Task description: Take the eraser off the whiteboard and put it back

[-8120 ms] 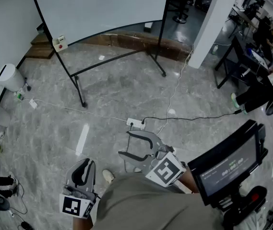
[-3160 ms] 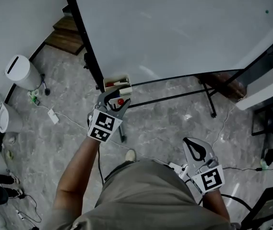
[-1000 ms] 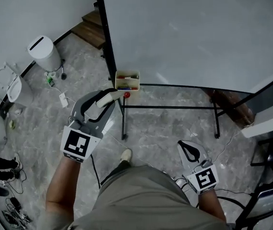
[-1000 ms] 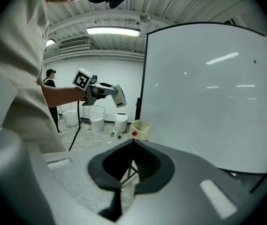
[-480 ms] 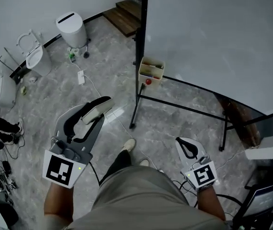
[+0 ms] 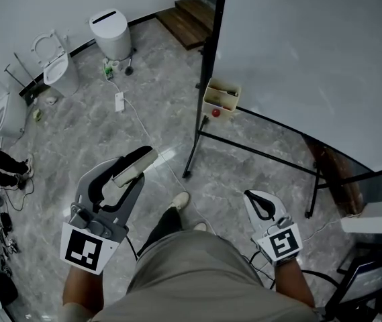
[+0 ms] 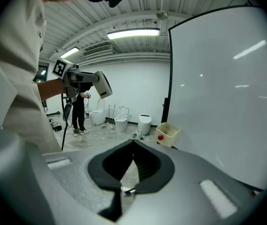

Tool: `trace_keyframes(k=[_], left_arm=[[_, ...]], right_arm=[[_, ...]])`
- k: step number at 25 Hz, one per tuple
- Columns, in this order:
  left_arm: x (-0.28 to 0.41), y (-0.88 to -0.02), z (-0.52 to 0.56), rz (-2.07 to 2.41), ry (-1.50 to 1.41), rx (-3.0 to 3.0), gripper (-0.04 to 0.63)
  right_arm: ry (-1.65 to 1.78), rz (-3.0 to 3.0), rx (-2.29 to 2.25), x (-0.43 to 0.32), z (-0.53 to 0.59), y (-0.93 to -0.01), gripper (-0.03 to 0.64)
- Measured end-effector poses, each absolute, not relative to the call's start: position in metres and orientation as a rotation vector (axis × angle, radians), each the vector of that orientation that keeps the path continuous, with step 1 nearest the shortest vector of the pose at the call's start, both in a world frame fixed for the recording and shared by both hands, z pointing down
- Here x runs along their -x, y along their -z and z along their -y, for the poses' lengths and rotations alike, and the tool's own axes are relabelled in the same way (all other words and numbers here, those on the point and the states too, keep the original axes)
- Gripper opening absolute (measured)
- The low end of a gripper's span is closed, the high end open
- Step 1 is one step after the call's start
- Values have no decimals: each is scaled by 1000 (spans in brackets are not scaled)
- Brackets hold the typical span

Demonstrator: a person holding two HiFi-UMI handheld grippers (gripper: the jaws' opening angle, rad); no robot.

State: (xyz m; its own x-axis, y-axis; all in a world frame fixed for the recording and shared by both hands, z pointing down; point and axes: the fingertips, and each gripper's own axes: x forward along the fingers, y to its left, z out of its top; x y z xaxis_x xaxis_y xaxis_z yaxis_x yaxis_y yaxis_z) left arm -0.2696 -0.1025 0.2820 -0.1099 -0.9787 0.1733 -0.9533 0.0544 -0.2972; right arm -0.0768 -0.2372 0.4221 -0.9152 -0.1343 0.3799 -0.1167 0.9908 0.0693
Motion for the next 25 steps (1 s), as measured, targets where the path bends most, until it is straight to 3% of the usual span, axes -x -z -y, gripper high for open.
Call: trace_keyframes(k=[11, 25], left_arm=[[276, -288, 151, -2094, 525, 2175, 169], [284, -315, 302, -1685, 536, 2480, 169]], right_arm=[[64, 2720, -294, 70, 260, -423, 2], [11, 2626, -669, 46, 301, -423, 2]])
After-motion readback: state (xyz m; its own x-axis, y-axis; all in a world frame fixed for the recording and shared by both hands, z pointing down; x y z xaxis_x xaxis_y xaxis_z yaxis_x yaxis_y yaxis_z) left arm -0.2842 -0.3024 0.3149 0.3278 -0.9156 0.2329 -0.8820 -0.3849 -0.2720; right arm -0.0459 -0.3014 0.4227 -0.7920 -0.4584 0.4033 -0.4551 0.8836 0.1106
